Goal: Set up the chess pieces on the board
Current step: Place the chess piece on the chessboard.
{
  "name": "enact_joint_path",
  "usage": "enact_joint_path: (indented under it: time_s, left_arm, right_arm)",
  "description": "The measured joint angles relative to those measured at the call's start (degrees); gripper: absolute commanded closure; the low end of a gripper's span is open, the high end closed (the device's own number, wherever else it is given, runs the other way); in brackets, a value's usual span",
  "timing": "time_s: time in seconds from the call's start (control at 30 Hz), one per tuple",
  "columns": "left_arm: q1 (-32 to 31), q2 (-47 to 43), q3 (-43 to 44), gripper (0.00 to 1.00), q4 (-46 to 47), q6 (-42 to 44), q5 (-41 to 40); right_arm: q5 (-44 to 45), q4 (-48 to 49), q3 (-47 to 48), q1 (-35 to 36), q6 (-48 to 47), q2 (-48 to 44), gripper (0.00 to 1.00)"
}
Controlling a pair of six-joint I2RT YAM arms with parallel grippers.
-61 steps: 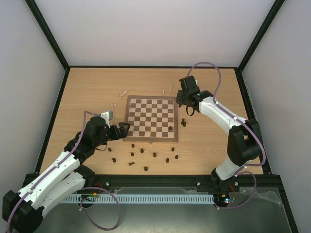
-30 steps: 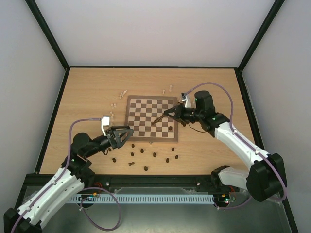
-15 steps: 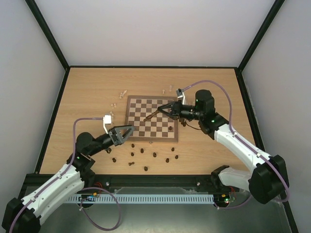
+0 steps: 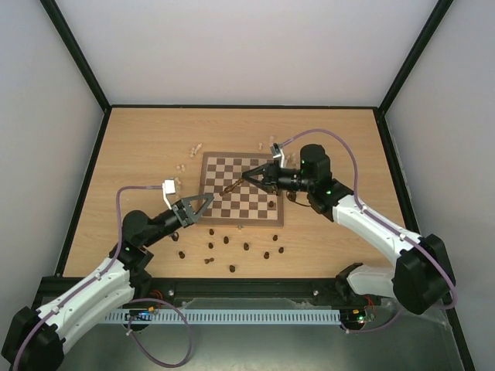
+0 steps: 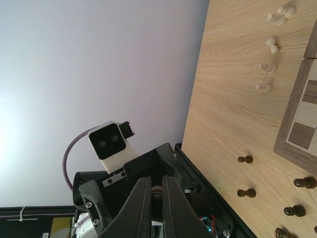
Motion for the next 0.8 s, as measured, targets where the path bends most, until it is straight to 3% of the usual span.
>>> enact_joint_path:
  time_s: [0.2,0.8]
  left_arm:
    - [-0.07,0.02,-0.13,0.29,0.9,-0.79,-0.9]
    - [-0.33,2.25,-0.92,0.53,2.84,-0.81,-1.81]
  right_arm:
    - [0.42,1.44,0.0,0.59,0.85,1.6,0.99]
    - [1.7,3.91,0.48,3.06,2.08,4.79,0.99]
